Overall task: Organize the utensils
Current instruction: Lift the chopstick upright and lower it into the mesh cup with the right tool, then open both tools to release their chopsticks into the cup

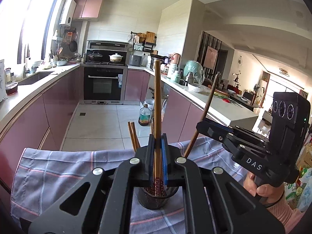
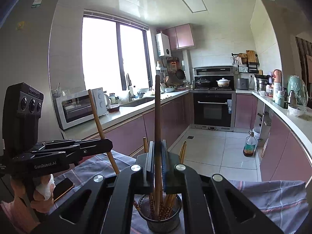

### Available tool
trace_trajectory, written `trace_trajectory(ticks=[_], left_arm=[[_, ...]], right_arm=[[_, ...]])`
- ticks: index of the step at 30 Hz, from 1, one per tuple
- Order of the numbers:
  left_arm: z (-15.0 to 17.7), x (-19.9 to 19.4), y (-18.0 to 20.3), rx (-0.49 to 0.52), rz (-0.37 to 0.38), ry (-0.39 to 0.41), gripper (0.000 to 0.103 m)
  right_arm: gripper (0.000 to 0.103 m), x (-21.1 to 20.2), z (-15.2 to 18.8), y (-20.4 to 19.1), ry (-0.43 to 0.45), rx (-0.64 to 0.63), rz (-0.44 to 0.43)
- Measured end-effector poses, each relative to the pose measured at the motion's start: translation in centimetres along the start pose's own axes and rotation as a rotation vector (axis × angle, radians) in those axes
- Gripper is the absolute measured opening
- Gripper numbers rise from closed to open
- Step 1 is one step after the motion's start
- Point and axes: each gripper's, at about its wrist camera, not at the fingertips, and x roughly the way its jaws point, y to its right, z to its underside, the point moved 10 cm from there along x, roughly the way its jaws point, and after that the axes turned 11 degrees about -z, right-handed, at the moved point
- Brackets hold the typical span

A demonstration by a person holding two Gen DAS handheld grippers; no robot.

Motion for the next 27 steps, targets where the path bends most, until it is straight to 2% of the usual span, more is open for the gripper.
trace_trajectory(ticks=[13, 27], left_arm=[[1.4, 1.3, 0.5, 0.014, -0.009, -0.038, 0.007], [3.3, 4.6, 0.1, 0.049, -0.011, -0.151, 0.007]], right_arm=[[0.005, 2.3, 1.9, 0.5, -0.067, 0.022, 0.007], [0.005, 5.0, 4.3, 1.3, -0.168, 0.046, 0.005]])
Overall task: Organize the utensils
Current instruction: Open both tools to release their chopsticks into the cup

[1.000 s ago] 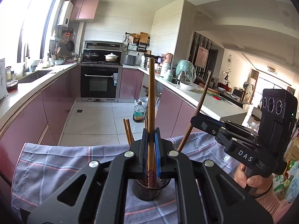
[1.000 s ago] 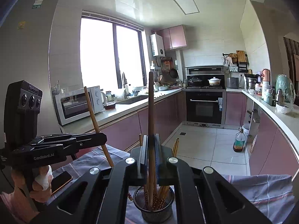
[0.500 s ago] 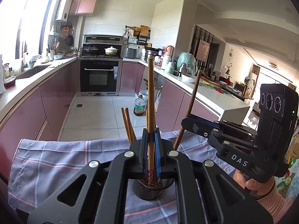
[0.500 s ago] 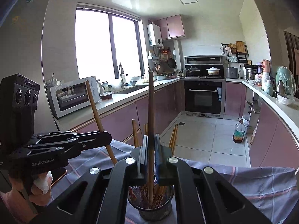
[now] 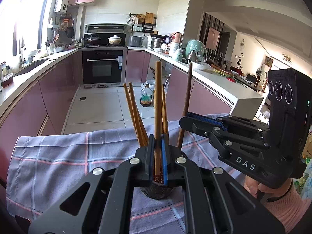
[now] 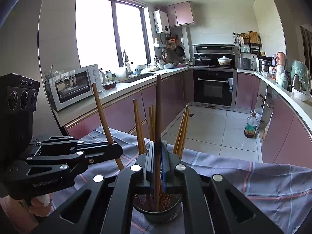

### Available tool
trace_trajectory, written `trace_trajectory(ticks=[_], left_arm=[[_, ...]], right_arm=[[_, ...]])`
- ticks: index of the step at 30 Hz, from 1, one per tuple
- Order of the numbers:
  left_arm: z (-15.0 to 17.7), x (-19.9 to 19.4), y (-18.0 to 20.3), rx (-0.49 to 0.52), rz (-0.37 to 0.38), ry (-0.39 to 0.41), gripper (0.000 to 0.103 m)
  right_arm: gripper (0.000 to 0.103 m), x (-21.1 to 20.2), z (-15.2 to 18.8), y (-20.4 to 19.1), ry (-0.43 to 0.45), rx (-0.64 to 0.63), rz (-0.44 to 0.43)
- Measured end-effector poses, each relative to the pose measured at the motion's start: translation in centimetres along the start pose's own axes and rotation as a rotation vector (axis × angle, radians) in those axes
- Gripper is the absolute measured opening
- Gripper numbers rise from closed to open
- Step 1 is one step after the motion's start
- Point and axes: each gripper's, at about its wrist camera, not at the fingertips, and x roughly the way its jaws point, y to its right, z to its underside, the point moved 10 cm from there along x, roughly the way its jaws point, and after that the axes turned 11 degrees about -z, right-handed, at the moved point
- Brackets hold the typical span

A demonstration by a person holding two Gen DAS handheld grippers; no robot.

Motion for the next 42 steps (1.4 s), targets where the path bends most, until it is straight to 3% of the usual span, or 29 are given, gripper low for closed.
trace_trajectory(ticks=[18, 31, 37, 42], left_arm=[[1.4, 4.3, -0.5, 0.003, 0.001, -0.091, 0.008], [2.1, 5.8, -1.6, -0.033, -0.015, -0.109, 0.008], [2.5, 6.2, -2.1, -0.042, -0.019, -0.111, 0.013], [3.0, 5.9, -2.6, -0.047, -0.036, -0.103, 0.021]], right_arm=[[0.005, 1.4, 0.2, 1.0, -0.022, 0.026, 0.001], [0.007, 2.6, 0.8, 2.1, -0.047, 0.068, 0.003], [0.007, 2.6, 1.4, 1.8, -0.057, 0.068, 0.001], [0.019, 2.1, 1.7, 1.5, -0.049, 0.061, 0.010]])
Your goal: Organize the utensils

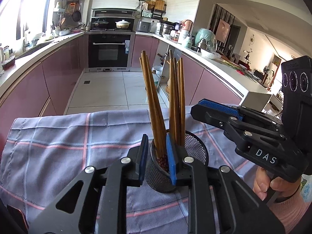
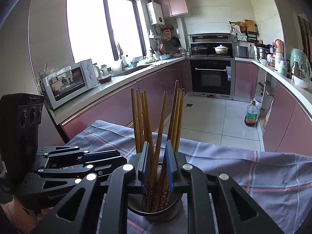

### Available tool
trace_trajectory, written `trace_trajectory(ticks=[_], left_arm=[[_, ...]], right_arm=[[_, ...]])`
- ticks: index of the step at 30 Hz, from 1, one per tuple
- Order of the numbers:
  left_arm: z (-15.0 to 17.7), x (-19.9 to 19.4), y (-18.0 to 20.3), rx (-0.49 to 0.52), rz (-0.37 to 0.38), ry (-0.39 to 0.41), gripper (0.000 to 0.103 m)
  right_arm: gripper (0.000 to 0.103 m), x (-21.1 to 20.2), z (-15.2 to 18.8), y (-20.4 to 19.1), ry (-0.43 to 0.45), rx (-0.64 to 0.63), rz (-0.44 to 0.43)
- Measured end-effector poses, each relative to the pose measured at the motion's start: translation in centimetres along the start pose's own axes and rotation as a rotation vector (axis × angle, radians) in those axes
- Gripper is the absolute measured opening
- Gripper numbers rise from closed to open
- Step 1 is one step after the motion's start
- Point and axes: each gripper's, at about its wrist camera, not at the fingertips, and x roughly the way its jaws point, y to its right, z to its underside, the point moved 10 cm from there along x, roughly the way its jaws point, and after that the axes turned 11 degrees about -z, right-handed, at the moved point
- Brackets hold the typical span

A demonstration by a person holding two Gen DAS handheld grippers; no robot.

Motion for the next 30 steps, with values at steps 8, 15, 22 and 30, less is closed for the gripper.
trace_trajectory(ticks=[8, 15, 22, 30], left_arm=[[1.6, -2.0, -2.2, -0.013, -0.094, 0.082, 0.064], [4.2, -4.2, -4.4, -0.010, -0.218, 0.154, 0.097], [5.8, -7.2, -5.6, -0.035, -0.284, 0.235, 0.097], [6.8, -10.4, -5.8, -0.062, -0.306, 0.318, 0.097]], right_arm=[[0.058, -2.2, 1.5, -0.6, 0.029, -0.040, 0.053], [0.090, -4.3, 4.1, -1.3, 0.056, -0.100, 0.140], [0.096, -5.6, 6.4, -2.0, 0.109, -0.094, 0.179], [0.096, -7.6, 7.4, -2.8, 0.198, -0.090, 0.221]])
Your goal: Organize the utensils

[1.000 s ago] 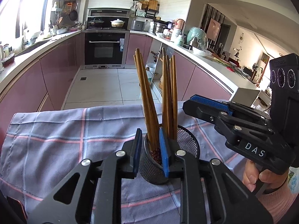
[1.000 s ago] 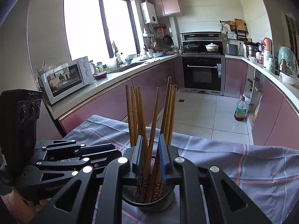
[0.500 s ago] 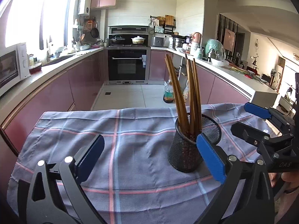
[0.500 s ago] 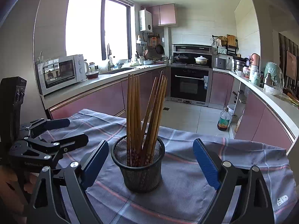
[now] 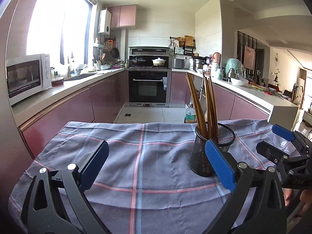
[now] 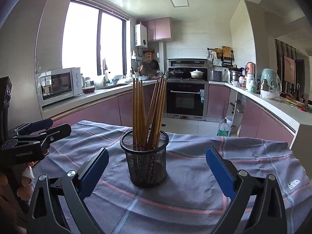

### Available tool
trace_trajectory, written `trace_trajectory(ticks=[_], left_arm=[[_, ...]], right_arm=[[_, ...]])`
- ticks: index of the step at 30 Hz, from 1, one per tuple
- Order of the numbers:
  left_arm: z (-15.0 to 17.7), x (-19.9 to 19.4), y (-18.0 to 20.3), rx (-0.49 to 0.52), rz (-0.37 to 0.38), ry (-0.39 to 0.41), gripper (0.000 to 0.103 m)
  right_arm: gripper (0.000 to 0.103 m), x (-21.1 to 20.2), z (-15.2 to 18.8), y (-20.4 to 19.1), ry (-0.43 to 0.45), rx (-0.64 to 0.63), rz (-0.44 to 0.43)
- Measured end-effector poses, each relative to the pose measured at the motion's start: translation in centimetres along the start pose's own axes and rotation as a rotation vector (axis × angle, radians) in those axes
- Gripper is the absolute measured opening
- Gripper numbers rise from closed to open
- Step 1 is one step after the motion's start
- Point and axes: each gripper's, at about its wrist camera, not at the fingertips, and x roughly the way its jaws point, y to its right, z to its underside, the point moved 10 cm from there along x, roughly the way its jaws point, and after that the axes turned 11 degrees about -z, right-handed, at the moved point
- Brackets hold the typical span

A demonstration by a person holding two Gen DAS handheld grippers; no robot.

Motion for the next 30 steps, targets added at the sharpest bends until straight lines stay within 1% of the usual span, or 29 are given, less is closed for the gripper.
trace_trajectory(ticks=[3, 7, 14, 30], left_arm=[[-0.1, -0.7, -0.4, -0.010, -0.017, 0.020, 0.097], [-0.3, -1.6, -0.9, -0.021, -0.035, 0.039, 0.097], [-0.8, -2.8, -1.1, -0.028, -0.054, 0.080, 0.097], [-1.0, -3.4, -1.8, -0.052, -0.077, 0.099, 0.097]], right_arm=[[0.096, -0.9, -0.4, -0.3, 0.050, 0.000, 0.000], [0.096, -1.5, -1.1, -0.4, 0.090, 0.012, -0.010], [0.096, -1.6, -1.3, -0.8, 0.107, 0.010, -0.017], [0.096, -1.9, -1.3, -0.7, 0.121, 0.023, -0.025]])
